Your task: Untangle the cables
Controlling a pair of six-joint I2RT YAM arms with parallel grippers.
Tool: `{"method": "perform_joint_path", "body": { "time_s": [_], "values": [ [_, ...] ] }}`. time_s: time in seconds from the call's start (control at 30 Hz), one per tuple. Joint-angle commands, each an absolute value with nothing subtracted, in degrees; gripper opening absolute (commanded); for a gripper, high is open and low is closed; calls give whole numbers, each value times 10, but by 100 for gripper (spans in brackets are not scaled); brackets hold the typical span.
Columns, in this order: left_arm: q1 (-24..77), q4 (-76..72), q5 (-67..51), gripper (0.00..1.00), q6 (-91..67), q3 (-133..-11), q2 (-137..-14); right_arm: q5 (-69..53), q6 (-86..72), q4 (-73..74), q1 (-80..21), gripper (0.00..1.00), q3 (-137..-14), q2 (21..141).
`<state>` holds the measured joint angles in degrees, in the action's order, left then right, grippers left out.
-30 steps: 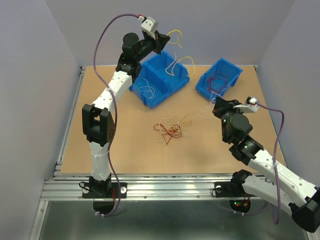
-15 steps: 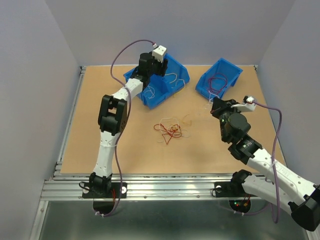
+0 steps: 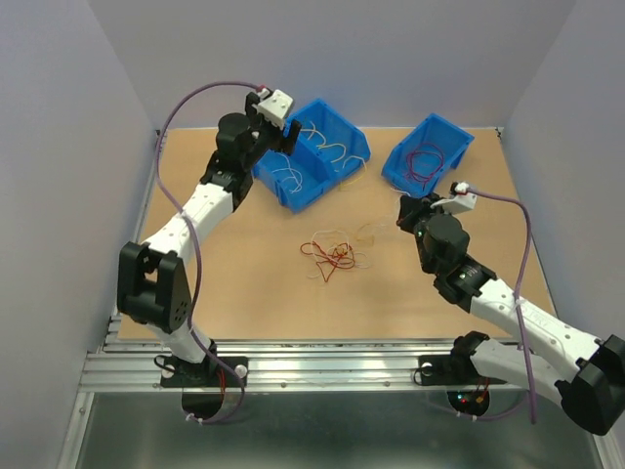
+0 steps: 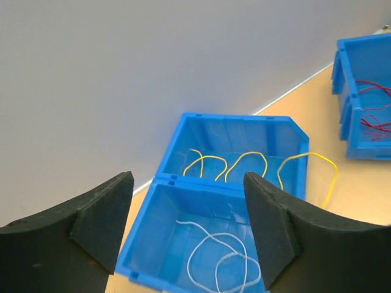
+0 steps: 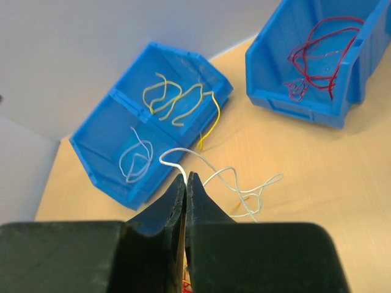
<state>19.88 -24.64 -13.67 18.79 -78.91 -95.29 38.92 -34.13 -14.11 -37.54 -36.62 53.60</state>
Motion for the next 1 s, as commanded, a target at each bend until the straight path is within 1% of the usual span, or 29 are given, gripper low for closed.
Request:
{"method": "perform_joint_path", "body": {
  "time_s": [0.0, 0.03, 0.07, 0.1, 0.2, 0.23, 0.27, 0.3, 0.47, 0.6, 0.7, 0.73, 0.77, 0.83, 0.87, 0.9, 0.97],
  "values": [
    [201, -278, -114, 88, 183, -657, -886, 334, -305, -157, -374, 1, -406, 562],
    [201, -311, -102, 91, 172, -630, -872, 322, -298, -157, -374, 1, -410, 576],
    [200, -341, -58, 93, 161, -599, -848, 297, -294, -157, -374, 1, -421, 586],
    [199, -408, -39, 95, 150, -534, -837, 284, -285, -157, -374, 1, -426, 594],
    [198, -492, 13, 97, 153, -442, -812, 228, -259, -159, -374, 1, -451, 633],
    [198, -509, 31, 97, 159, -433, -808, 214, -254, -159, -374, 1, -459, 644],
    [196, -517, 76, 97, 157, -425, -802, 183, -248, -159, -374, 0, -466, 652],
    [192, -523, 83, 97, 138, -415, -801, 171, -240, -159, -374, 1, -481, 667],
    [154, -524, 62, 97, 77, -412, -793, 130, -219, -159, -374, 1, -546, 717],
    [113, -532, 41, 98, 36, -404, -783, 105, -198, -170, -374, 1, -619, 787],
    [88, -531, 8, 98, 13, -405, -777, 70, -187, -179, -374, 1, -701, 871],
    [88, -529, 6, 98, 12, -404, -776, 63, -186, -180, -374, 1, -723, 914],
    [86, -530, 4, 98, 12, -403, -773, 43, -185, -181, -374, 0, -780, 941],
    [86, -533, 3, 98, 15, -401, -773, 40, -184, -178, -374, 1, -840, 987],
    [86, -534, 3, 98, 16, -399, -773, 51, -183, -178, -374, 1, -868, 1032],
    [86, -534, 3, 98, 17, -399, -773, 57, -180, -178, -374, 7, -924, 1052],
    [85, -536, 3, 98, 18, -396, -773, 69, -171, -175, -374, 36, -978, 1114]
  ]
}}
